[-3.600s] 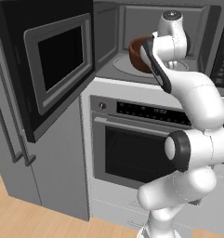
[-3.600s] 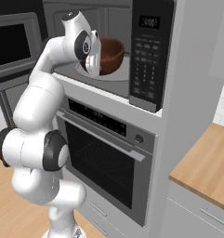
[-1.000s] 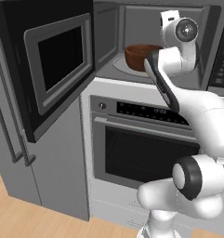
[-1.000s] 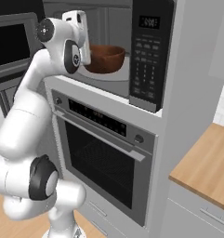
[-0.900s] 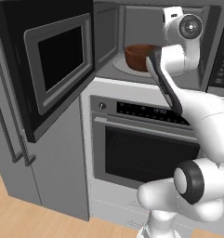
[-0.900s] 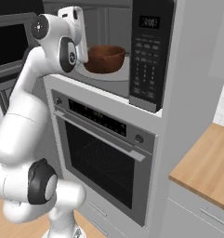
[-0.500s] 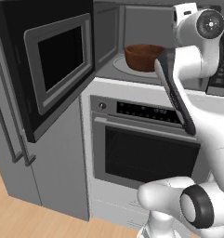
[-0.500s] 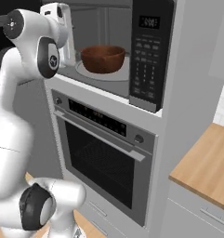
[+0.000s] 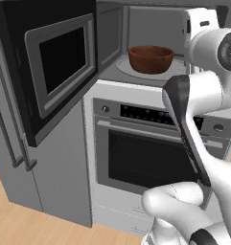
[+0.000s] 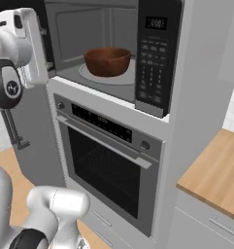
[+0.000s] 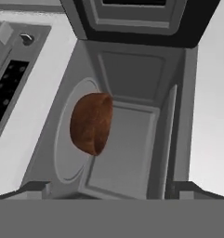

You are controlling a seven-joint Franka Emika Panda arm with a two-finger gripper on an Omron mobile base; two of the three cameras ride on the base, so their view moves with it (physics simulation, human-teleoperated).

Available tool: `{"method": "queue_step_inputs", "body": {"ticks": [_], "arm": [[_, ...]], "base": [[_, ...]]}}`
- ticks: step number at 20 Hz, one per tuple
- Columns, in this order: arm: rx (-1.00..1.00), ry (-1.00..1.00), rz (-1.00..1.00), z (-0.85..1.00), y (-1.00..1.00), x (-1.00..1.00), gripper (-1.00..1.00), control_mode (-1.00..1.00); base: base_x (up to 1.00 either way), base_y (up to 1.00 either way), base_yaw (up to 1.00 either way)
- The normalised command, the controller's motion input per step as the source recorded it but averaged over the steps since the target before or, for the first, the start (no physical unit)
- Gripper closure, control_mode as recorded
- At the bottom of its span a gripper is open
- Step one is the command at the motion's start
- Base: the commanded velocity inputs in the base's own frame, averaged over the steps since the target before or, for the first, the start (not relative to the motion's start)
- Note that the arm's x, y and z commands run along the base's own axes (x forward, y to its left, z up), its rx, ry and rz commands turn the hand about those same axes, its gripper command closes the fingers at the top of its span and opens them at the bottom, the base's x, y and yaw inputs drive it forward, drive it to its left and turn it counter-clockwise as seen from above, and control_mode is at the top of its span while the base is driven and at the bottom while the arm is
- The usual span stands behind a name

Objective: Pick the bell pepper from the sink and place it in the bowl. Then pick the bowl and place it in the microwave. Then close the microwave door and press the start button.

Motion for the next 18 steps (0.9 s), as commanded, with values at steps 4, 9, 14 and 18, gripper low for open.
{"method": "queue_step_inputs", "body": {"ticks": [4, 9, 14, 18], "arm": [[0.0, -0.18, -0.05, -0.01, 0.51, -1.0, -1.0, -1.0], [0.02, -0.25, -0.22, 0.0, 0.41, -0.99, -1.0, -1.0], [0.0, -0.22, -0.14, 0.0, 0.63, -0.69, -1.0, -1.0], [0.0, -0.11, -0.14, -0.01, 0.57, -0.67, -1.0, -1.0]], "base": [[0.0, 0.0, 0.0], [0.0, 0.0, 0.0], [0.0, 0.0, 0.0], [0.0, 0.0, 0.0]]}}
